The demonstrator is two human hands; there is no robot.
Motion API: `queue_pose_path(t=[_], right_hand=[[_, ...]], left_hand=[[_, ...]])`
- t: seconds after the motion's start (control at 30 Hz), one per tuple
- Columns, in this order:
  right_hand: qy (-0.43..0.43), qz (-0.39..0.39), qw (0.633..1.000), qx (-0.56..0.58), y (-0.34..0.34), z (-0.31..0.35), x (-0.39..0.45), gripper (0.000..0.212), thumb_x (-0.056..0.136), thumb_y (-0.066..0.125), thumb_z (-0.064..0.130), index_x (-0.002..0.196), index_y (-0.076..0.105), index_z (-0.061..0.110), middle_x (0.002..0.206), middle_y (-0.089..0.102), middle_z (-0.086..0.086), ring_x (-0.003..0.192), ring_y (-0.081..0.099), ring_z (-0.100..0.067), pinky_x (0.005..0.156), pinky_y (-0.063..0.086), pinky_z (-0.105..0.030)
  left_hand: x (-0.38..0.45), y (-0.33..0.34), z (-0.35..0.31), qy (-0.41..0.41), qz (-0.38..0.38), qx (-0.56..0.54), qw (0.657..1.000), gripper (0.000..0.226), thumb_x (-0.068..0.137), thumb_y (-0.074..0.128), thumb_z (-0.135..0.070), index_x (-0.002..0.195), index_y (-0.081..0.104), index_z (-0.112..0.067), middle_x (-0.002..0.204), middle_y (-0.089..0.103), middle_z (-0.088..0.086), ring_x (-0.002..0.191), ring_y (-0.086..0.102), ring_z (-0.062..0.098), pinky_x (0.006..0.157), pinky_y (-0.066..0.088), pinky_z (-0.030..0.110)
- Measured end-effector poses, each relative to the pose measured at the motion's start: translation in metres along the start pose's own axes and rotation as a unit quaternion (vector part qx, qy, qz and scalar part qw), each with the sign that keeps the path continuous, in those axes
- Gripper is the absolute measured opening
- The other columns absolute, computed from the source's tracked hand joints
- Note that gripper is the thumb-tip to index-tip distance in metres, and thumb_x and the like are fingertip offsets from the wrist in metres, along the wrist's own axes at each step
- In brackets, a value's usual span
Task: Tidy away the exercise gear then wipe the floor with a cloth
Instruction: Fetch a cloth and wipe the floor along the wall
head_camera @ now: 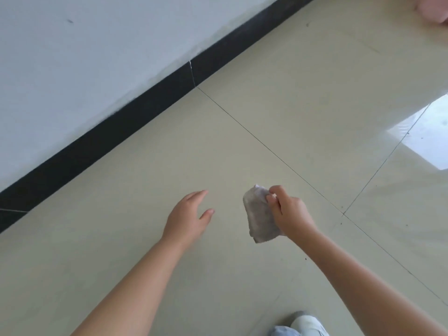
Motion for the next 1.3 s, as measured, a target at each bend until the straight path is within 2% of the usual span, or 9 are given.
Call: queue_pose_path(t=[0.13, 0.27, 0.37, 0.5, 0.63, 0.83, 1.03, 1.17, 1.3], right_hand=[[-0.015, 0.077, 0.997, 0.014, -0.04, 0.078, -0.056, 0.012, 0.1, 0.033, 0.021, 0.094, 0.037, 0.012, 0.078, 0.053, -0.008, 0.072, 0.048, -0.024, 0.056, 0.035, -0.027], [-0.034, 0.119, 0.992, 0.036, -0.101, 0.158, -0.12, 0.016, 0.093, 0.036, 0.004, 0.083, 0.046, 0.011, 0.068, 0.047, 0.003, 0.063, 0.041, -0.009, 0.053, 0.03, -0.016], [-0.046, 0.144, 0.988, 0.025, -0.156, 0.212, -0.165, 0.017, 0.085, 0.038, 0.008, 0.075, 0.051, 0.013, 0.072, 0.048, 0.006, 0.069, 0.044, -0.009, 0.054, 0.033, -0.012], [-0.028, 0.172, 0.984, -0.018, -0.228, 0.279, -0.211, 0.012, 0.088, 0.05, 0.012, 0.077, 0.046, 0.014, 0.07, 0.043, 0.006, 0.072, 0.042, -0.016, 0.055, 0.03, -0.019], [-0.078, 0.199, 0.976, -0.048, -0.277, 0.36, -0.246, 0.033, 0.081, 0.066, 0.036, 0.07, 0.039, 0.019, 0.072, 0.044, 0.004, 0.065, 0.039, -0.012, 0.057, 0.031, -0.021], [-0.177, 0.31, 0.931, -0.08, -0.282, 0.456, -0.296, 0.016, 0.084, 0.064, 0.018, 0.072, 0.055, 0.022, 0.073, 0.057, 0.007, 0.068, 0.052, -0.008, 0.058, 0.041, -0.013], [-0.292, 0.42, 0.822, -0.249, -0.183, 0.522, -0.386, 0.006, 0.087, 0.061, 0.016, 0.092, 0.063, 0.019, 0.076, 0.059, 0.011, 0.07, 0.058, -0.007, 0.057, 0.051, -0.016], [-0.395, 0.425, 0.735, -0.351, -0.08, 0.547, -0.483, 0.016, 0.084, 0.055, 0.01, 0.071, 0.06, 0.018, 0.072, 0.059, 0.001, 0.059, 0.058, -0.007, 0.049, 0.047, -0.008], [-0.503, 0.412, 0.618, -0.442, 0.021, 0.55, -0.607, 0.019, 0.087, 0.05, 0.01, 0.094, 0.067, 0.008, 0.098, 0.066, -0.006, 0.088, 0.055, -0.016, 0.068, 0.039, -0.021]], left_hand=[[-0.057, -0.072, -0.04, -0.009, 0.019, -0.075, 0.997, 0.047, 0.091, 0.058, -0.015, 0.136, 0.047, -0.013, 0.143, 0.046, 0.0, 0.133, 0.042, 0.012, 0.105, 0.026, 0.015], [-0.121, -0.133, -0.086, -0.022, 0.071, -0.153, 0.985, 0.049, 0.089, 0.061, -0.015, 0.136, 0.046, -0.016, 0.14, 0.049, -0.004, 0.13, 0.045, 0.009, 0.102, 0.027, 0.014], [-0.166, -0.185, -0.132, -0.015, 0.08, -0.214, 0.973, 0.044, 0.087, 0.064, -0.011, 0.13, 0.054, -0.014, 0.128, 0.059, -0.003, 0.111, 0.054, 0.003, 0.098, 0.032, 0.013], [-0.214, -0.263, -0.195, 0.019, 0.042, -0.235, 0.971, 0.022, 0.087, 0.065, -0.011, 0.108, 0.069, -0.011, 0.091, 0.061, -0.018, 0.077, 0.055, -0.017, 0.082, 0.039, 0.008], [-0.255, -0.335, -0.234, 0.02, -0.001, -0.211, 0.977, 0.032, 0.087, 0.064, -0.011, 0.119, 0.061, -0.011, 0.101, 0.058, -0.011, 0.09, 0.055, 0.002, 0.076, 0.04, 0.006], [-0.33, -0.417, -0.208, -0.057, -0.121, -0.218, 0.967, 0.021, 0.089, 0.055, -0.006, 0.102, 0.071, -0.008, 0.088, 0.059, -0.007, 0.083, 0.051, 0.008, 0.061, 0.036, -0.001], [-0.458, -0.449, -0.116, -0.147, -0.218, -0.228, 0.938, 0.025, 0.089, 0.054, -0.002, 0.107, 0.07, -0.005, 0.097, 0.068, 0.003, 0.083, 0.053, 0.011, 0.062, 0.035, 0.005], [-0.576, -0.423, -0.036, -0.232, -0.272, -0.253, 0.899, 0.026, 0.089, 0.051, -0.001, 0.106, 0.071, -0.005, 0.1, 0.07, 0.007, 0.084, 0.054, 0.011, 0.06, 0.034, 0.005], [-0.71, -0.371, 0.035, -0.316, -0.29, -0.311, 0.848, 0.03, 0.085, 0.049, -0.014, 0.1, 0.071, -0.002, 0.09, 0.068, 0.01, 0.08, 0.052, 0.014, 0.057, 0.034, 0.011]])
Point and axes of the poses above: each hand's wrist, its own x-axis towards the middle knuckle, its own y-axis out of the palm, z = x × y, the point moved 9 cm from there along x, towards the middle knuckle
